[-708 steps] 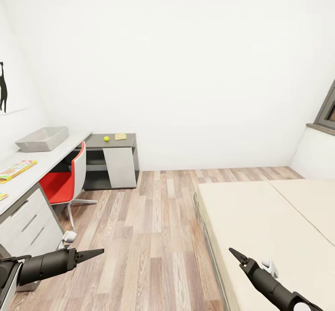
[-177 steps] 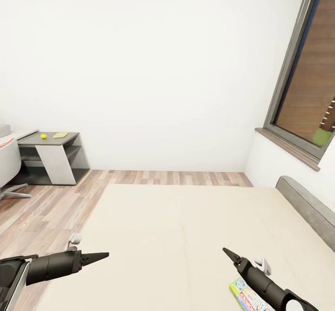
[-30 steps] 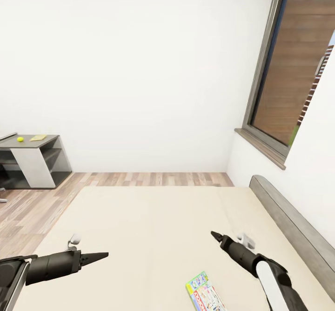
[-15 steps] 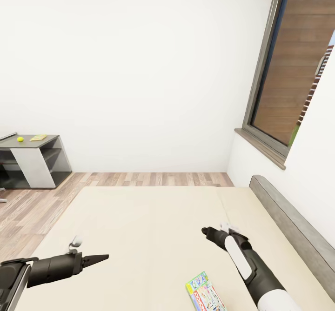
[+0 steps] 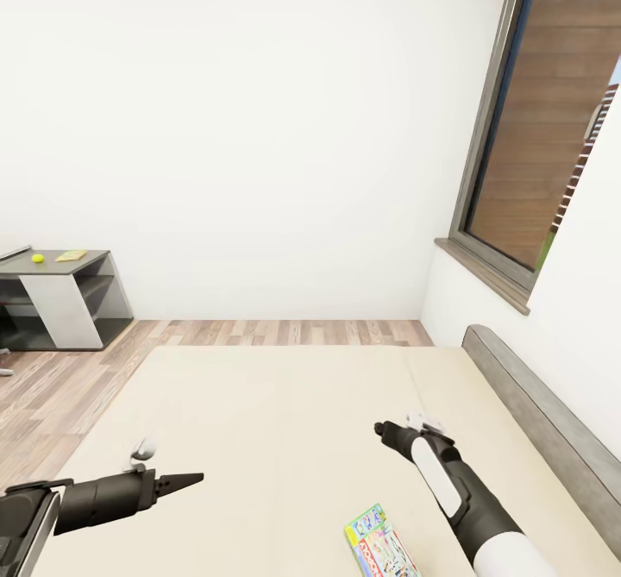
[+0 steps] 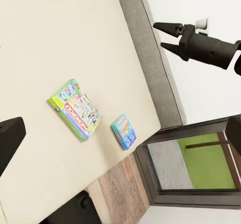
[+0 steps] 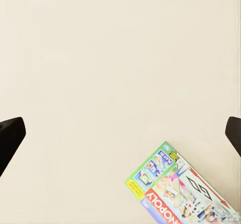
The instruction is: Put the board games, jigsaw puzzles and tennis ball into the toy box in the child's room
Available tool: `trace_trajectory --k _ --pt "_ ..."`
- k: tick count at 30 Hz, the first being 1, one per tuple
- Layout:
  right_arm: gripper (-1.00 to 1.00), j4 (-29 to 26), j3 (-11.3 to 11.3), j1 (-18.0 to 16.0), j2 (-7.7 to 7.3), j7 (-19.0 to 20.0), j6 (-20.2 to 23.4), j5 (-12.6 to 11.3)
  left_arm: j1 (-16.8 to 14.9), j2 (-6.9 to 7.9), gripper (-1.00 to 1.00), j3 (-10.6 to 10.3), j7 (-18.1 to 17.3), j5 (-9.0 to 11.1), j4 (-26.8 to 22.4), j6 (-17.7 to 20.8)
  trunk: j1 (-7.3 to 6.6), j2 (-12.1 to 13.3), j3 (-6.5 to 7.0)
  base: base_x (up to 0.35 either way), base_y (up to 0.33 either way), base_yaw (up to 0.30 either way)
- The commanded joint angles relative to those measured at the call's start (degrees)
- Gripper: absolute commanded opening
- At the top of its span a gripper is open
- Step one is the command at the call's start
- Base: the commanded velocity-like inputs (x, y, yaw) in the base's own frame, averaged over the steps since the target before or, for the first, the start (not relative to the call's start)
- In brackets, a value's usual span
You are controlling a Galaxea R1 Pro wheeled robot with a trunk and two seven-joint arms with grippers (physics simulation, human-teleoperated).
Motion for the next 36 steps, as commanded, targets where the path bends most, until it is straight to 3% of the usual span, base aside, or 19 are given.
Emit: trace_trajectory --k 1,7,16,28,36 --pt "1.0 0.07 0.33 -0.06 0.01 -1.6 0.05 -0.6 -0.07 -0.15 1.0 0.03 -0.21 -0.07 0.02 0.62 0.04 -0.14 -0.14 0.0 0.0 0.0" --pt "1.0 0.62 0.43 -0.1 0.02 -4.24 0.01 -0.56 -0.07 -0.79 1.0 -0.66 -0.15 0.06 0.04 0.64 0.04 -0.14 -0.14 0.0 0.0 0.0" --pt "1.0 1.77 0.45 -0.59 -0.36 -4.98 -0.05 -0.67 -0.1 -0.98 1.0 -1.23 -0.14 -0.04 0.05 0.65 0.04 -0.14 -0.14 0.0 0.0 0.0" --pt "1.0 11.54 0.45 -5.05 -0.33 -5.12 -0.43 -0.5 -0.33 -0.81 1.0 -1.37 1.98 -0.03 -1.2 0.76 0.04 -0.14 -0.14 0.0 0.0 0.0" --pt "1.0 13.48 0.54 -6.18 -0.23 -5.07 -0.13 -0.44 -5.89 -1.04 1.0 -1.35 6.64 -0.12 -2.22 1.41 0.04 -0.14 -0.14 0.0 0.0 0.0"
